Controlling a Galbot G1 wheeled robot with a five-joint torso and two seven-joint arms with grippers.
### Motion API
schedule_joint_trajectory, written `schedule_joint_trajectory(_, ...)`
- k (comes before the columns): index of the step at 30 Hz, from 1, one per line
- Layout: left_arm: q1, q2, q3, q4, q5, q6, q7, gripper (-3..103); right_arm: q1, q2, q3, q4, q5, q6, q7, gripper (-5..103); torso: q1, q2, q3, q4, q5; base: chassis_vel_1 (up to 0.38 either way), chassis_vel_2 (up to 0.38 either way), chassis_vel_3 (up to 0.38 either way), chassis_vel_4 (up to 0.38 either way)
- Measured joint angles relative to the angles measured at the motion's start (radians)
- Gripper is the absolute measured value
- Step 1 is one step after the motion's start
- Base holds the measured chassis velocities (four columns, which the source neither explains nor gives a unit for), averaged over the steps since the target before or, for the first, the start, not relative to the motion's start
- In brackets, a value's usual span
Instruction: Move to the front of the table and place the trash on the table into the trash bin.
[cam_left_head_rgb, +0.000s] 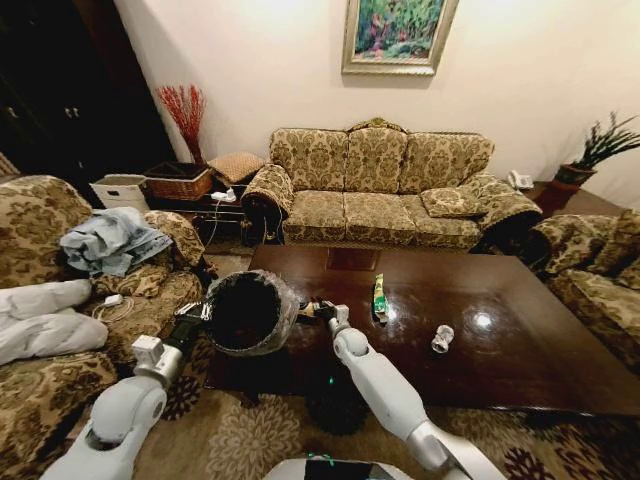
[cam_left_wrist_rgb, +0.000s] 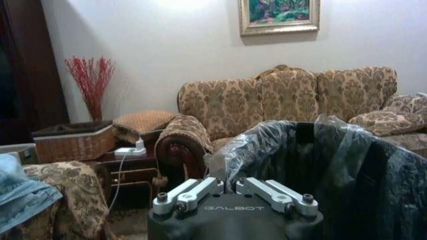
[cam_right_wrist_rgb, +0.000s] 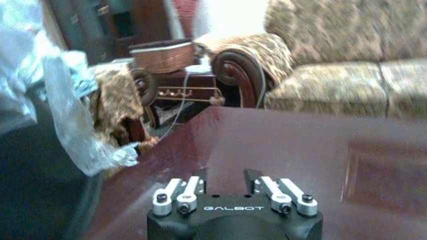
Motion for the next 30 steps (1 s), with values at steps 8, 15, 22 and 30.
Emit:
schedule_joint_trajectory(8, -0.003, 0.003, 0.007, 0.006, 0.001, -0.006, 0.000, 4, 0.120, -0.047, 0.003, -0.117, -0.144, -0.048, -0.183, 66, 0.000, 0.000, 0.000, -0.0002, 0.0000, 0.000, 0.000, 0.000, 0.000)
schedule_joint_trajectory(15, -0.013, -0.005, 0.024, 0.025, 0.011, -0.012, 0.001, 4, 0.282, -0.093, -0.108, -0.209, -0.137, -0.075, -0.397, 93, 0.000, 0.000, 0.000, -0.0002, 0.0002, 0.000, 0.000, 0.000, 0.000)
schedule_joint_trajectory(22, -0.029, -0.022, 0.040, 0.043, 0.024, -0.019, 0.003, 4, 0.424, -0.063, -0.195, -0.324, -0.126, -0.009, -0.514, 100, 0.000, 0.000, 0.000, -0.0003, -0.0002, 0.000, 0.000, 0.000, 0.000)
schedule_joint_trajectory(30, -0.060, -0.027, 0.052, 0.063, 0.024, -0.021, 0.007, 4, 0.541, 0.052, -0.206, -0.581, -0.145, 0.051, -0.621, 100, 0.000, 0.000, 0.000, -0.0003, -0.0003, 0.000, 0.000, 0.000, 0.000)
